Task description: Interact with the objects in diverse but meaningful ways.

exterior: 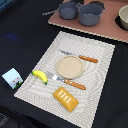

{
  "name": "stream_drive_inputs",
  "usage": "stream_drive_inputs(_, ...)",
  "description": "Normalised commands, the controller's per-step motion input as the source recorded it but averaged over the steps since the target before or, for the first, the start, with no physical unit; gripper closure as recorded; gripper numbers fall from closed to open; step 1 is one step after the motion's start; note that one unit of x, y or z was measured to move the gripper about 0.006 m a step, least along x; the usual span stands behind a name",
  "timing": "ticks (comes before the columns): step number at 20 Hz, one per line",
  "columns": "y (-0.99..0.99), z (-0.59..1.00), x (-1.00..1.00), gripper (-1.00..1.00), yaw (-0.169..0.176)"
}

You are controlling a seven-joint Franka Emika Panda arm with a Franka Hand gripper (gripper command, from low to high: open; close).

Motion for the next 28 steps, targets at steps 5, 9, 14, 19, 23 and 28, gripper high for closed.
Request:
stream_drive_inputs(5, 0.28, -0.24, 0.02, 1.0, 0.0)
stream_drive_inputs(9, 0.38, -0.21, 0.03, 1.0, 0.001)
stream_drive_inputs(14, 0.42, -0.09, 0.17, -1.0, 0.035)
stream_drive_inputs(19, 0.36, 0.01, 0.1, -1.0, 0.024)
stream_drive_inputs(23, 0.06, 0.51, 0.0, -1.0, -0.028)
stream_drive_inputs(28, -0.47, 0.8, -0.07, -1.0, -0.075)
